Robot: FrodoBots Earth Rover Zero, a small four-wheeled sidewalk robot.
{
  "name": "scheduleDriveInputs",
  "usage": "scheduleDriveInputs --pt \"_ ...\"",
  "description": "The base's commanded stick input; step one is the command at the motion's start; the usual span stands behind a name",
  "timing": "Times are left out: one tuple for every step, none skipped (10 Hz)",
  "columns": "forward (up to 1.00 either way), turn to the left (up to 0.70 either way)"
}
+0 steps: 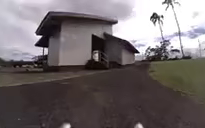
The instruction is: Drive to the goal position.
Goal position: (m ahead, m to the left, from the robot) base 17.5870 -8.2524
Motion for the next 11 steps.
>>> scheduleDriveInputs --pt "0.7 0.0" --pt "0.7 0.0" --pt "0.7 0.0" --pt "0.7 0.0" --pt "0.7 0.0" --pt "0.7 0.0" --pt "0.7 0.0" --pt "0.7 0.0" --pt "0.7 0.0" --pt "0.7 0.0" --pt "0.7 0.0"
